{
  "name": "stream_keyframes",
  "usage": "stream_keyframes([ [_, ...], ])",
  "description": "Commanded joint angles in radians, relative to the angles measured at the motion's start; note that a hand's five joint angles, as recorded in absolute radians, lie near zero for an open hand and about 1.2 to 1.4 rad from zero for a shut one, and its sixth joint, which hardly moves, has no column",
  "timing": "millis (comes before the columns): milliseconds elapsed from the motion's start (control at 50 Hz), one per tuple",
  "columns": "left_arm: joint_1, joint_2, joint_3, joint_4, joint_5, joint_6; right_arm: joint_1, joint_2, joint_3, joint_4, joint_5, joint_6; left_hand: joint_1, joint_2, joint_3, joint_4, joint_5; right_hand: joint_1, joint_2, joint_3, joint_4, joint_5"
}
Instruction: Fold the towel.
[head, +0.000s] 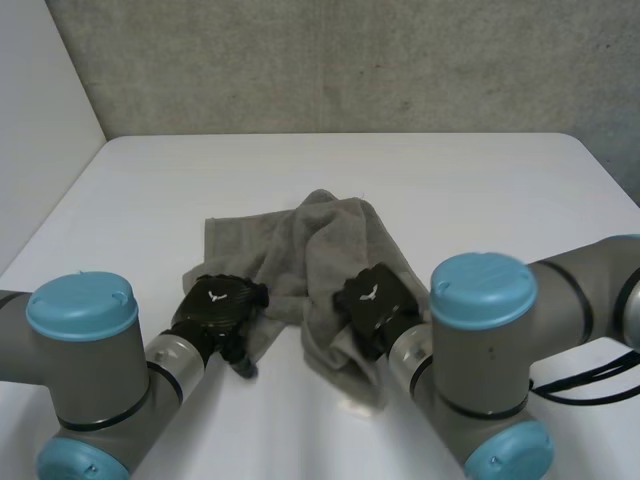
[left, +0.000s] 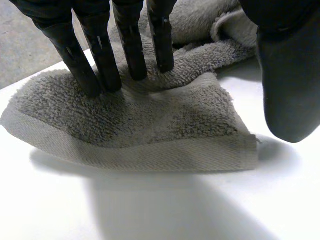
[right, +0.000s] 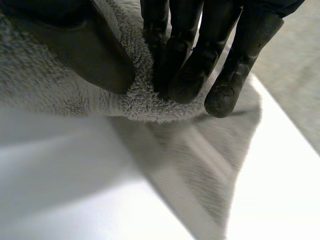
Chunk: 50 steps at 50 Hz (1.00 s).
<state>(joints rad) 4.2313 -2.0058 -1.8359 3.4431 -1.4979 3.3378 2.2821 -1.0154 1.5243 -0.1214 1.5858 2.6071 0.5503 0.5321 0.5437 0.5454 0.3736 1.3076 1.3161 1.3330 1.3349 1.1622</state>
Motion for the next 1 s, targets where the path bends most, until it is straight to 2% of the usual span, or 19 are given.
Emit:
stream_keyframes([
  [20, -0.001, -0.025, 0.021, -0.002, -0.008, 0.018, -0.12, -0.034, -0.001, -0.008, 0.031, -0.01, 0.135, 0.154, 0.142, 0.14, 0.138, 0.089, 0.08, 0.063, 0.061, 0.06],
  [100, -0.001, -0.033, 0.023, -0.002, -0.008, 0.02, -0.188, -0.034, -0.003, -0.011, 0.036, -0.036, 0.221, 0.239, 0.228, 0.226, 0.223, 0.089, 0.08, 0.063, 0.061, 0.06],
  [140, -0.001, -0.034, 0.023, -0.001, -0.007, 0.02, -0.271, -0.035, 0.001, -0.015, 0.042, -0.058, 0.314, 0.333, 0.321, 0.319, 0.317, 0.089, 0.08, 0.063, 0.061, 0.06],
  [240, -0.001, -0.033, 0.021, -0.002, -0.007, 0.02, -0.357, -0.041, -0.01, -0.012, 0.036, -0.061, 0.45, 0.468, 0.456, 0.455, 0.452, 0.089, 0.08, 0.063, 0.061, 0.06],
  [300, -0.001, -0.03, 0.02, -0.002, -0.007, 0.02, -0.384, -0.041, -0.015, -0.007, 0.028, -0.062, 0.453, 0.471, 0.46, 0.458, 0.455, 0.089, 0.08, 0.063, 0.061, 0.06],
  [580, -0.001, -0.034, 0.023, -0.001, -0.007, 0.022, -0.391, -0.029, -0.022, -0.009, 0.025, -0.064, 0.418, 0.436, 0.424, 0.423, 0.42, 0.089, 0.08, 0.063, 0.061, 0.06],
  [620, -0.001, -0.041, 0.024, 0.001, -0.007, 0.022, -0.394, -0.028, -0.024, -0.015, 0.026, -0.064, 0.246, 0.264, 0.252, 0.25, 0.248, 0.089, 0.08, 0.063, 0.061, 0.06],
  [720, -0.001, -0.048, 0.038, -0.01, -0.007, 0.022, -0.409, -0.023, -0.036, -0.014, 0.025, -0.064, 0.104, 0.122, 0.111, 0.109, 0.106, 0.089, 0.08, 0.063, 0.061, 0.06],
  [860, -0.001, -0.047, 0.04, -0.012, -0.005, 0.022, -0.426, -0.014, -0.041, -0.012, 0.025, -0.064, 0.121, 0.139, 0.128, 0.126, 0.123, 0.089, 0.08, 0.063, 0.061, 0.06],
  [1000, -0.002, -0.054, 0.046, -0.004, -0.007, 0.022, -0.424, -0.014, -0.038, -0.012, 0.023, -0.062, 0.233, 0.251, 0.239, 0.238, 0.235, 0.089, 0.08, 0.063, 0.061, 0.06],
])
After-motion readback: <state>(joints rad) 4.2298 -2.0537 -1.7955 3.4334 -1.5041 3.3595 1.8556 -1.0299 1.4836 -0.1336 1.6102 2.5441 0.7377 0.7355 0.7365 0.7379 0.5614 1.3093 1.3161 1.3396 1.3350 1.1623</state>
